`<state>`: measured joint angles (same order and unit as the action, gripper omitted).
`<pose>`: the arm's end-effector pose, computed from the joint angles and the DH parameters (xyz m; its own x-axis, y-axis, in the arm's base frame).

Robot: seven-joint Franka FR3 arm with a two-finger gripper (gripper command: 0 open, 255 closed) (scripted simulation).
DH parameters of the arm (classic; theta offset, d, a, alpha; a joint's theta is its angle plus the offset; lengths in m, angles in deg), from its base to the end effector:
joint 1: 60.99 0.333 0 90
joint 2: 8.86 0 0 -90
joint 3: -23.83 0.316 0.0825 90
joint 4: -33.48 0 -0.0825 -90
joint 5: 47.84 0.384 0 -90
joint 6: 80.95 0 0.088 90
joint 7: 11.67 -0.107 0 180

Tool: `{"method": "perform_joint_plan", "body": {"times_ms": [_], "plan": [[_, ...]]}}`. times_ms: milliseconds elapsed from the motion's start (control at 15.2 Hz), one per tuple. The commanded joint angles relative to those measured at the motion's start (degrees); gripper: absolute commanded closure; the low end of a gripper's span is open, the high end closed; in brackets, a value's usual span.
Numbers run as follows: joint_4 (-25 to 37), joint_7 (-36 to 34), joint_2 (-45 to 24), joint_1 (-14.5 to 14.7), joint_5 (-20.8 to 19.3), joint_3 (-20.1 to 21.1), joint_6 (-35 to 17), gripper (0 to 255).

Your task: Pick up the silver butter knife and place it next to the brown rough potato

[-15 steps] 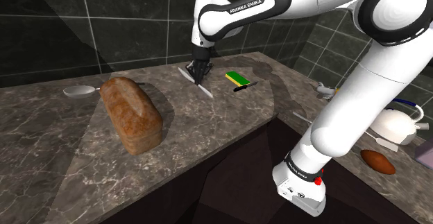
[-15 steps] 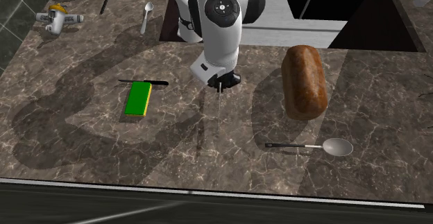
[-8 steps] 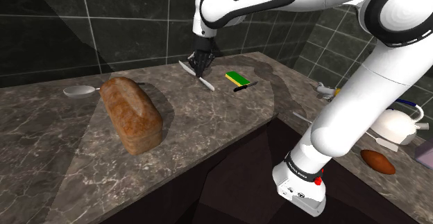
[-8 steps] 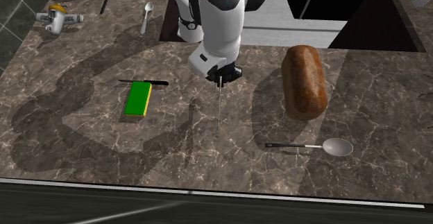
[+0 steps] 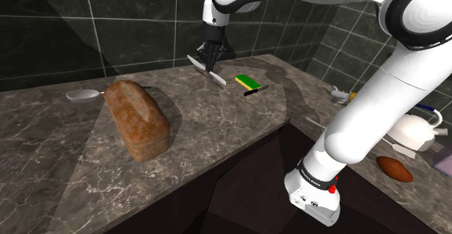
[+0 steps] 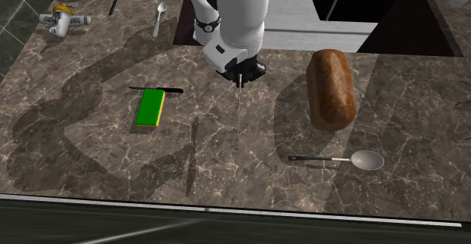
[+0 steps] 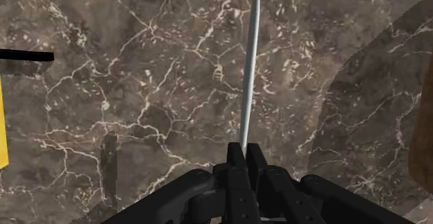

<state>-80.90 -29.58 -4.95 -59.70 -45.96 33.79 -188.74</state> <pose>0.5214 0.1078 0.4853 0.9906 -0.1271 -0.0513 -0.1274 -0.9918 -0.0033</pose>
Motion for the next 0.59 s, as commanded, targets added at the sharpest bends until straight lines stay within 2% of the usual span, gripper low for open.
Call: {"method": "perform_joint_plan", "body": {"times_ms": [0, 528], "plan": [[0.7, 0.1, 0.2, 0.0, 0.0, 0.0, 1.0, 255], [-17.8, 4.5, 18.5, -0.8, 2.0, -2.5, 0.7, 255]]}}
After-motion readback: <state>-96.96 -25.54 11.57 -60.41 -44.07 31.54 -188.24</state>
